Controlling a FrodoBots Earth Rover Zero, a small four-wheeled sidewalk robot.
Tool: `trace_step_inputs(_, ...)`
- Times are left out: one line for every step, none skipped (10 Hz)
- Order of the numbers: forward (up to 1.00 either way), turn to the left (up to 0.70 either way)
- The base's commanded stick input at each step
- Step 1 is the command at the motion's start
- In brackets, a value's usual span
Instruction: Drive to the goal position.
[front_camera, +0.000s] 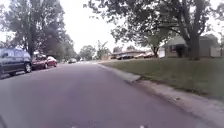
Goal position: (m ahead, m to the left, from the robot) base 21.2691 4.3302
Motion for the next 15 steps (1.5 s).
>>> trace_step_inputs(0.01, 0.04)
trace_step_inputs(1.00, 0.02)
trace_step_inputs(1.00, 0.00)
trace_step_inputs(1.00, 0.02)
trace_step_inputs(1.00, 0.00)
trace_step_inputs(1.00, 0.02)
trace_step_inputs(1.00, 0.02)
trace_step_inputs(1.00, 0.01)
trace_step_inputs(1.00, 0.01)
trace_step_inputs(1.00, 0.01)
trace_step_inputs(1.00, 0.00)
trace_step_inputs(1.00, 0.01)
trace_step_inputs(1.00, 0.02)
trace_step_inputs(1.00, 0.24)
trace_step_inputs(1.00, 0.39)
